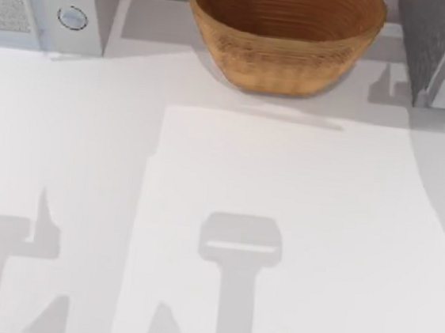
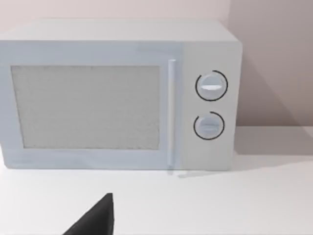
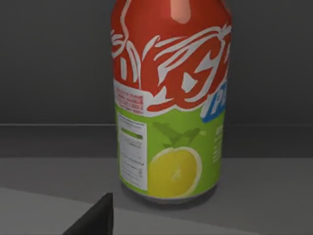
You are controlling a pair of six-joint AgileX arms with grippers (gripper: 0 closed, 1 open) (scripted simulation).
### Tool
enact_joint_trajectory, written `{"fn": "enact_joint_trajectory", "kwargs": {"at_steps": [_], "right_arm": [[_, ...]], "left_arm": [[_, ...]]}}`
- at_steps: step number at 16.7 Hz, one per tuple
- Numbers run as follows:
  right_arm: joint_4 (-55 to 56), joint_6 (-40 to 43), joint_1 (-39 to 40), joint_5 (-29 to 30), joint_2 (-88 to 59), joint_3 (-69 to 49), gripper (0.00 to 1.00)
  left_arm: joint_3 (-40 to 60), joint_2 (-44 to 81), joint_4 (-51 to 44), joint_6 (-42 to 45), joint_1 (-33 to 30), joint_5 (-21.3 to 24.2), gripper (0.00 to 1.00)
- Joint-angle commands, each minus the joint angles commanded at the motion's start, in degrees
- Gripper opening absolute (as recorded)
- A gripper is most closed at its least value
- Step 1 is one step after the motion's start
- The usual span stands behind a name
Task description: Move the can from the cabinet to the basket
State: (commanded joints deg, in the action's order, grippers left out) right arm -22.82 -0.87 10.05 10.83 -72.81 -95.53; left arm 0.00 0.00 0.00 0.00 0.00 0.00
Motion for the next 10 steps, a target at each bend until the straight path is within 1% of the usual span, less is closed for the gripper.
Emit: {"fn": "enact_joint_trajectory", "kwargs": {"at_steps": [3, 10], "right_arm": [[-1.06, -0.03, 0.50, 0.43, -3.11, -4.10, 1.00], [-0.74, 0.00, 0.48, 0.62, -3.95, -4.64, 1.00]], "left_arm": [[0.00, 0.00, 0.00, 0.00, 0.00, 0.00, 1.00], [0.00, 0.00, 0.00, 0.00, 0.00, 0.00, 1.00]]}}
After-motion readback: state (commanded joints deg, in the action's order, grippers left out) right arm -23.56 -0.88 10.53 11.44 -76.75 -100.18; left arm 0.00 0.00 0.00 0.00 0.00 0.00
